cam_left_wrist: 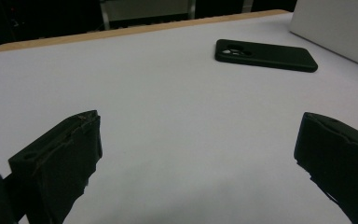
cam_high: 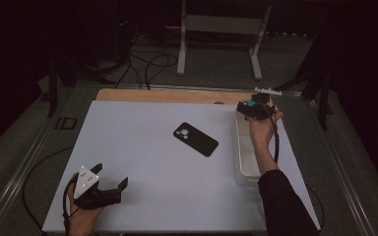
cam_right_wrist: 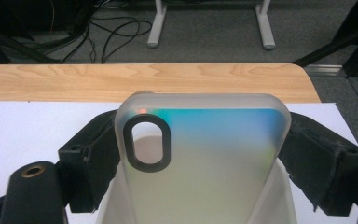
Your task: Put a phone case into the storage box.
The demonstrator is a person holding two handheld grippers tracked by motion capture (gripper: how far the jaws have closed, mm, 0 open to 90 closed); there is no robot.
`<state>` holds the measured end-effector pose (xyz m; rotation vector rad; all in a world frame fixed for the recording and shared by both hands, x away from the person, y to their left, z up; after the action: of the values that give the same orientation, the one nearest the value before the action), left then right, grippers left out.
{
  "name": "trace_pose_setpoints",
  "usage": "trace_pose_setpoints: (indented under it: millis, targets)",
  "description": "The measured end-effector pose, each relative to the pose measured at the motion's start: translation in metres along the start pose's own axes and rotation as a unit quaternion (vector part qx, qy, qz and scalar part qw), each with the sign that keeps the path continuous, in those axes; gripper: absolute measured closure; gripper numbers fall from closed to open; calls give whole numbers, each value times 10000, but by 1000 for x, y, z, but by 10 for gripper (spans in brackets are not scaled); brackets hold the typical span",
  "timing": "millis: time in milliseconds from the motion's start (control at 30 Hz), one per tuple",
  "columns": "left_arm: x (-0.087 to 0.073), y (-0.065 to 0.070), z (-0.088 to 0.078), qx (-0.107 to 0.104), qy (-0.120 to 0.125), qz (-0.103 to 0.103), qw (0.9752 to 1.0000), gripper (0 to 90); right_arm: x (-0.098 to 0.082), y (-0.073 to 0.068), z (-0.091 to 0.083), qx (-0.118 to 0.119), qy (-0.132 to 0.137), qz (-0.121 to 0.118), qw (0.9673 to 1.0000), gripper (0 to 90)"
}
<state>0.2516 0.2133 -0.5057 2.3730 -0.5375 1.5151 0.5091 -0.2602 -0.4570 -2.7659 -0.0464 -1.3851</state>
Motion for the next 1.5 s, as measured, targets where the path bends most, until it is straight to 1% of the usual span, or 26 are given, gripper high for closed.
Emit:
trace_pose_setpoints:
  millis: [100, 233, 300, 400, 433, 533, 567, 733, 867, 967, 1067, 1100, 1167, 1200, 1267, 1333, 1367, 1400, 1467, 1500]
  targets:
    - [0, 0, 0, -3, 5, -9, 10000, 11, 0, -1, 2, 15, -14, -31, 10000, 157]
    - [0, -1, -1, -3, 2, -10, 10000, 11, 0, 1, 4, 57, -15, 129, 9999, 102]
    - [0, -1, 0, -3, 0, -18, 10000, 11, 0, 2, 6, 108, -69, 131, 9998, 91]
    - [0, -1, 0, -4, -1, -19, 10000, 12, 0, 3, 7, 89, -70, 160, 9998, 90]
    - [0, -1, -1, -3, -1, -14, 10000, 12, 0, 4, 6, 115, -34, 215, 9997, 90]
    - [0, -1, -1, -4, 4, -24, 10000, 12, 1, 4, 3, 118, 39, 212, 9997, 90]
    - [0, -1, -1, 1, 7, -28, 10000, 12, 4, 4, -2, 160, 106, 134, 9997, 91]
    - [0, -1, -1, 4, 5, -26, 10000, 12, 6, 4, -10, 261, 150, 28, 9995, 90]
    - [0, 0, 0, 9, -1, -18, 10000, 12, 7, 3, -19, 421, 168, -83, 9989, 91]
    - [0, 0, 0, 4, -9, -11, 10000, 12, 6, 0, -27, 564, 155, -236, 9980, 91]
    - [0, 0, 0, 7, -11, -5, 10000, 12, 4, -5, -36, 745, 201, -360, 9964, 90]
    - [0, 0, 0, 9, -13, -5, 10000, 12, 3, -7, -41, 826, 224, -439, 9954, 91]
    - [0, 0, 0, 15, -14, -6, 10000, 12, 1, -10, -46, 904, 223, -510, 9943, 90]
    - [0, 0, 0, 20, -11, -7, 10000, 12, -1, -11, -51, 983, 259, -581, 9931, 90]
    - [0, 0, 0, 20, -12, -10, 10000, 11, -3, -14, -57, 1076, 249, -651, 9917, 88]
    - [0, -1, 0, 21, -5, -23, 10000, 11, -6, -16, -68, 1276, 315, -681, 9890, 87]
    - [0, -1, 0, 21, -5, -23, 10000, 11, -6, -16, -68, 1276, 315, -681, 9890, 87]
    - [0, -1, 0, 19, -7, -25, 10000, 11, -8, -17, -74, 1354, 349, -710, 9876, 87]
    - [0, -1, 0, 31, -17, -20, 10000, 11, -16, -22, -93, 1590, 499, -783, 9829, 81]
    - [0, -1, 0, 36, -16, -21, 10000, 11, -18, -24, -98, 1652, 554, -767, 9817, 81]
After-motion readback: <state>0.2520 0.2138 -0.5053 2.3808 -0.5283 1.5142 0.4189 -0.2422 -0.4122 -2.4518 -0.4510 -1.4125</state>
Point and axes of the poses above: each handheld gripper's, and its own axes: z roughly forward along the jaws, x roughly out of its top, y roughly to its right, the point moved 4 cm from there along z, roughly forward along the jaws
